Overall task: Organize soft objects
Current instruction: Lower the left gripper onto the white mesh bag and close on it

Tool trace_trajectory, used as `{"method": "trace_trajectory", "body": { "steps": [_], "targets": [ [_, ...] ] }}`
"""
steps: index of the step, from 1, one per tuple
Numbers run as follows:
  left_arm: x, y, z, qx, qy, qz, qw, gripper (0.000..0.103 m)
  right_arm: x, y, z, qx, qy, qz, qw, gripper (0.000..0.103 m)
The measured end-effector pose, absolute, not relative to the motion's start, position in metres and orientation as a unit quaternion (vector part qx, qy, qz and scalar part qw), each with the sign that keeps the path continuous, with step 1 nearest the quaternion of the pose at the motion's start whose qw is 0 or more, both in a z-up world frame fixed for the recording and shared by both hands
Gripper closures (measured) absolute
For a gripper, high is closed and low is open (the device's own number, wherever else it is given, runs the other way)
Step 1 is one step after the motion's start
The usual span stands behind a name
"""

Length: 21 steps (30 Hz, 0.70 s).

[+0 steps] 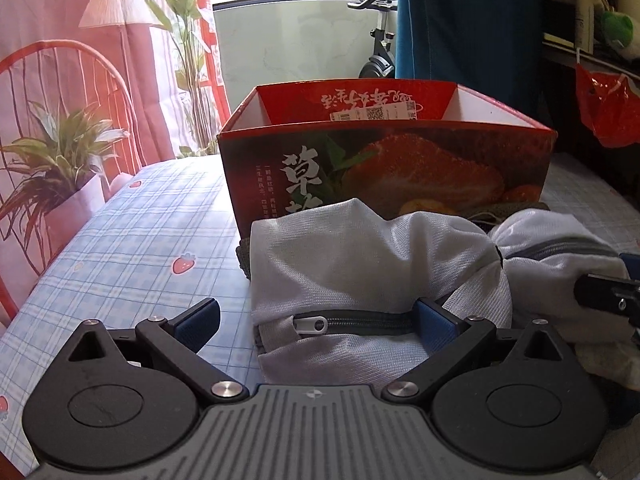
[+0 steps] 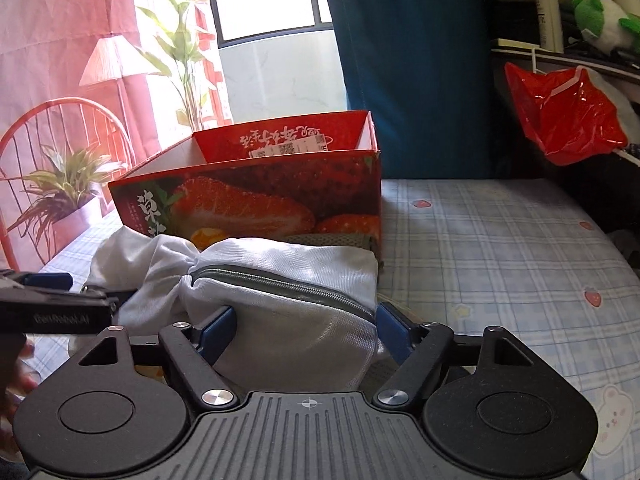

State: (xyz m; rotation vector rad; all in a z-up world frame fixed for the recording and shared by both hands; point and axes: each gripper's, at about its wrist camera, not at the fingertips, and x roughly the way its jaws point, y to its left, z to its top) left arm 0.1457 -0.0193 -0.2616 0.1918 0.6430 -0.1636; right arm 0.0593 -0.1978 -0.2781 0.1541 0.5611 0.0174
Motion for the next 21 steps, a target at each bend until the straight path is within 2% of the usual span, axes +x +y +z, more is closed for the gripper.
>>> {"method": "trace_trajectory", "body": {
  "steps": [5,11,21],
  "targets": [
    [0.148,-0.014,-0.27,0.091,0.324,-0.094,0.937,0.0,0.061,-0.198,-0.283,0.081,0.279,0.015,0.957,0.035],
    [0.162,0.014,-0.282,-0.014,0.366,-0.119,0.923,0.0,0.061,-0.197,-0.284,0.082,0.279,0.018,0.957,0.035],
    [0.151,0.008,-0.272,0.028,0.348,-0.125,0.929,0.0,0.058,-0.203,-0.28,0.095,0.27,0.013,0.958,0.036]
  ]
}}
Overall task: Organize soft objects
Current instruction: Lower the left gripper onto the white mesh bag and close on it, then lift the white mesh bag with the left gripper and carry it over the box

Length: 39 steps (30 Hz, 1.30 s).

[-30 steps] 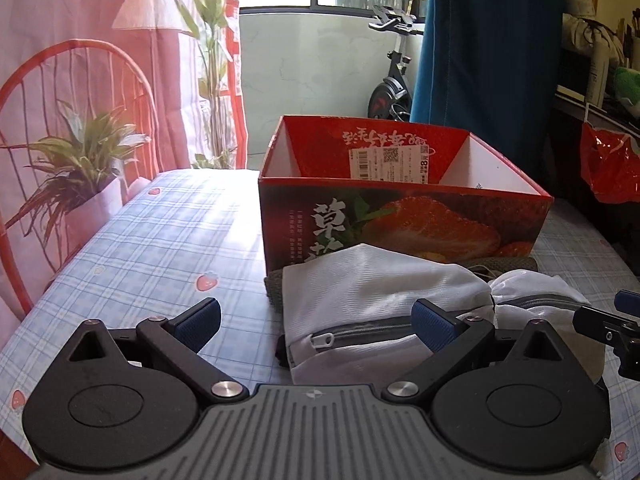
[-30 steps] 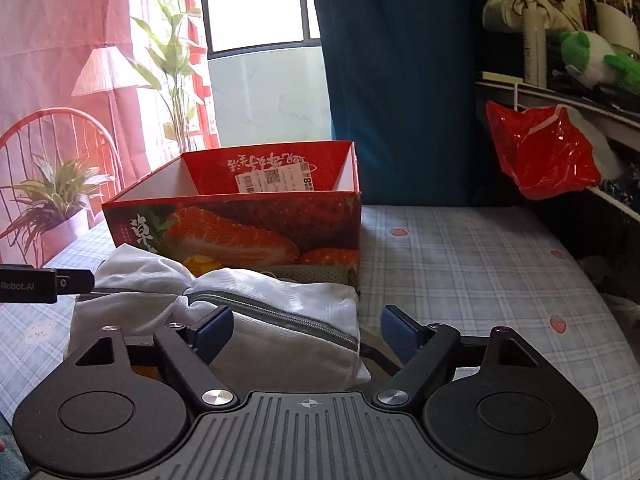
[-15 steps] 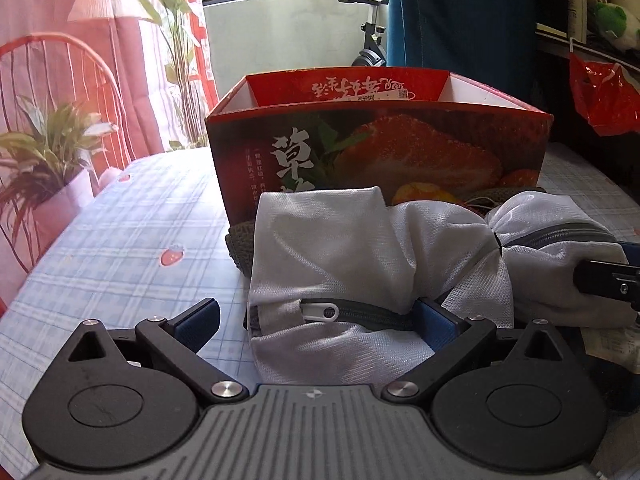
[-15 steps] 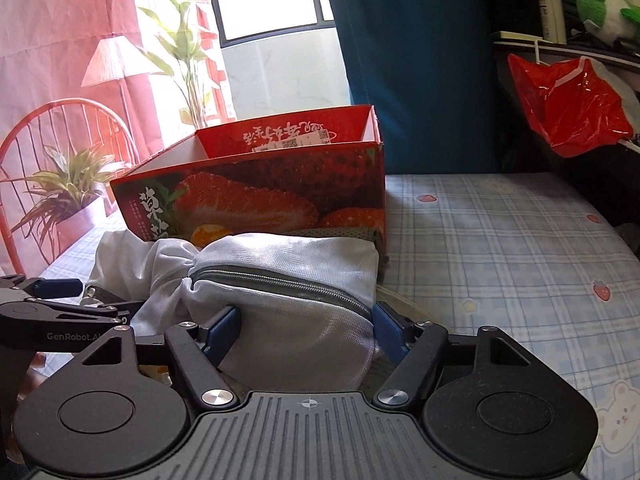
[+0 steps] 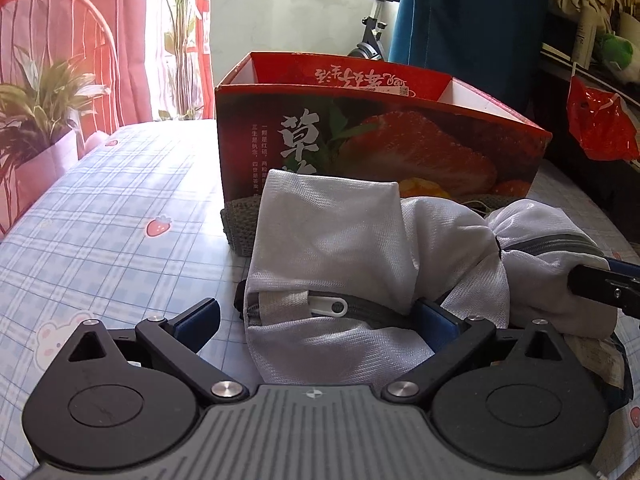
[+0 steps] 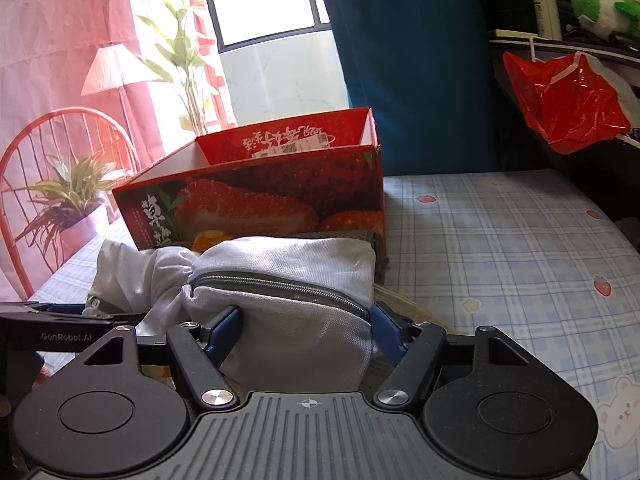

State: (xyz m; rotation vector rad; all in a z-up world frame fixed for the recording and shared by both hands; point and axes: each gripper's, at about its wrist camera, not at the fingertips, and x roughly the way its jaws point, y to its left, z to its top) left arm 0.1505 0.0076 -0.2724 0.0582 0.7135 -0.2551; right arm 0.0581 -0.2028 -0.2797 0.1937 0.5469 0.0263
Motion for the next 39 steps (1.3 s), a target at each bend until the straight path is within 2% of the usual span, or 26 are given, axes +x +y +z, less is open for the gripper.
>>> {"method": "trace_trajectory", "body": {
  "steps": [2,6,7,9,10,11,12,14,17,25,27,29,31,39],
  "targets": [
    [0.149,0.008,-0.269,0.026,0.348,-0.131,0.928,0.004,0.058,-0.205,-0.279,0.102,0.267,0.008,0.958,0.035],
    [0.15,0.006,-0.268,0.012,0.352,-0.153,0.923,0.021,0.059,-0.207,-0.281,0.115,0.273,0.007,0.955,0.034],
    [0.149,0.005,-0.268,0.013,0.351,-0.159,0.923,0.024,0.059,-0.207,-0.282,0.116,0.274,0.008,0.955,0.037],
    [0.148,0.005,-0.267,0.01,0.346,-0.178,0.921,0.05,0.059,-0.207,-0.282,0.119,0.276,0.014,0.954,0.045],
    [0.147,0.004,-0.266,0.014,0.343,-0.177,0.923,0.052,0.059,-0.207,-0.281,0.121,0.275,0.017,0.954,0.052],
    [0.146,0.003,-0.264,0.02,0.336,-0.176,0.925,0.061,0.058,-0.207,-0.28,0.121,0.273,0.018,0.954,0.061],
    [0.143,0.002,-0.262,0.026,0.33,-0.177,0.927,0.069,0.057,-0.207,-0.278,0.121,0.269,0.019,0.955,0.066],
    [0.142,0.002,-0.256,0.024,0.325,-0.181,0.928,0.074,0.056,-0.208,-0.273,0.123,0.26,0.027,0.957,0.081],
    [0.139,0.007,-0.249,0.012,0.318,-0.186,0.929,0.078,0.053,-0.206,-0.264,0.121,0.247,0.045,0.96,0.095],
    [0.131,0.015,-0.224,0.0,0.291,-0.184,0.939,0.081,0.05,-0.194,-0.246,0.1,0.229,0.066,0.966,0.096],
    [0.13,0.014,-0.224,-0.001,0.294,-0.182,0.938,0.081,0.05,-0.195,-0.247,0.095,0.239,0.052,0.965,0.087],
    [0.128,0.013,-0.228,0.002,0.299,-0.179,0.937,0.081,0.051,-0.197,-0.252,0.097,0.25,0.035,0.963,0.074],
    [0.126,0.016,-0.233,0.0,0.305,-0.176,0.936,0.08,0.051,-0.201,-0.259,0.098,0.259,0.024,0.961,0.066],
    [0.123,0.022,-0.248,-0.005,0.317,-0.169,0.933,0.077,0.069,-0.204,-0.279,0.124,0.286,0.039,0.949,0.061]
  ]
}}
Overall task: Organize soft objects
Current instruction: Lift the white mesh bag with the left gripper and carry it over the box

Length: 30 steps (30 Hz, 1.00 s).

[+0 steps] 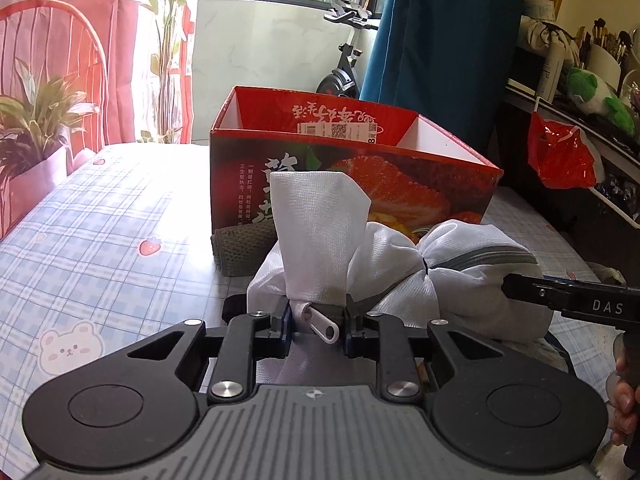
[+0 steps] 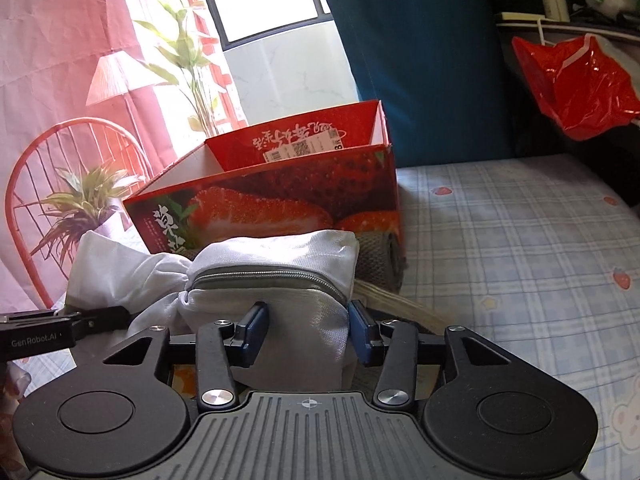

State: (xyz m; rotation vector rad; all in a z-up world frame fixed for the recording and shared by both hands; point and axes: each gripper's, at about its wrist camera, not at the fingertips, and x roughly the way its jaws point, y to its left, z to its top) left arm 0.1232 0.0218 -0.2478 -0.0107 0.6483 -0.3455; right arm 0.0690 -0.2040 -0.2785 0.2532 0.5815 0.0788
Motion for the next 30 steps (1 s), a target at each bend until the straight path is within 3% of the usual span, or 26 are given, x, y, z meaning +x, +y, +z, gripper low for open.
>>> {"method": "trace_trajectory", "body": {
  "steps": [10,14,18,20,22,30],
  "targets": [
    [0.126,0.026,-0.264,-0.021,0.326,-0.165,0.931,0.064,0.071,-0.206,-0.291,0.125,0.288,0.033,0.949,0.056],
    [0.127,0.029,-0.268,-0.035,0.327,-0.163,0.93,0.061,0.071,-0.207,-0.292,0.127,0.285,0.04,0.949,0.06],
    [0.125,0.027,-0.263,-0.028,0.316,-0.174,0.932,0.076,0.069,-0.209,-0.29,0.133,0.284,0.047,0.948,0.079],
    [0.123,0.03,-0.257,-0.025,0.302,-0.176,0.936,0.081,0.067,-0.212,-0.285,0.145,0.277,0.055,0.948,0.09],
    [0.121,0.032,-0.249,-0.028,0.289,-0.177,0.94,0.083,0.064,-0.212,-0.279,0.147,0.265,0.065,0.951,0.095],
    [0.113,0.035,-0.204,-0.025,0.226,-0.177,0.957,0.085,0.055,-0.204,-0.241,0.127,0.213,0.088,0.965,0.097]
  ]
}}
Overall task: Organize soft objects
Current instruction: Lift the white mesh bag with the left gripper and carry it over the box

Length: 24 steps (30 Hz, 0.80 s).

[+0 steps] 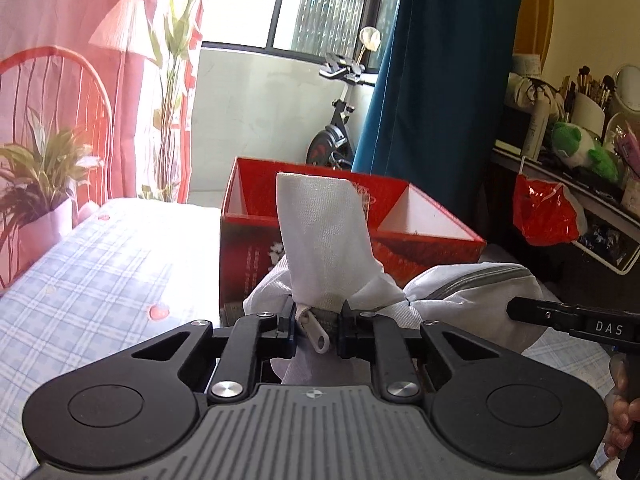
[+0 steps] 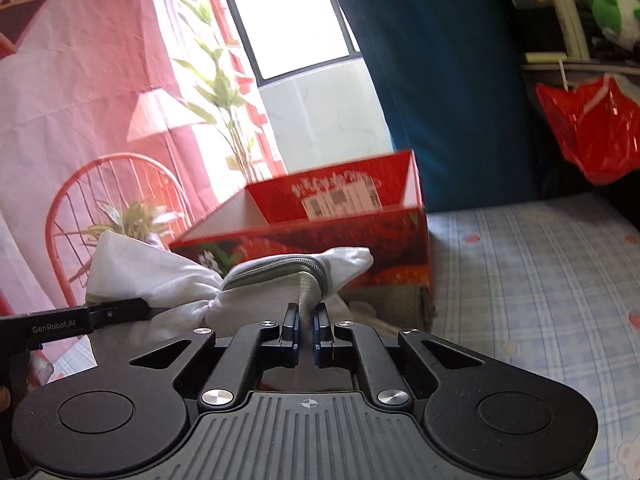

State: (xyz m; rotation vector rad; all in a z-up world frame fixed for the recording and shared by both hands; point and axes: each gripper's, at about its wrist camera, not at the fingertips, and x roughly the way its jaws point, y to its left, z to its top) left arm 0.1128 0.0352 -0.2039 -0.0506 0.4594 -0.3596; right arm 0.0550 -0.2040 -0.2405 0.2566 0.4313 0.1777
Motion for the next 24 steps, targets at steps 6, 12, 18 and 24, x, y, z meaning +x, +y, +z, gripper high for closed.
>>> {"method": "trace_trajectory", "body": {
  "steps": [6,12,18,24],
  "targets": [
    [0.114,0.031,-0.166,-0.02,0.184,-0.185,0.965,0.085,0.054,-0.201,-0.2,0.1,0.161,0.101,0.977,0.098],
    [0.138,0.021,-0.142,-0.017,0.167,-0.191,0.967,0.085,0.077,-0.205,-0.16,0.073,0.129,0.109,0.983,0.098],
    [0.185,0.023,-0.137,-0.047,0.178,-0.19,0.964,0.085,0.122,-0.208,-0.14,0.045,0.12,0.103,0.986,0.098],
    [0.227,0.017,-0.151,-0.067,0.205,-0.162,0.963,0.085,0.174,-0.2,-0.144,0.013,0.133,0.092,0.987,0.098]
  ]
}}
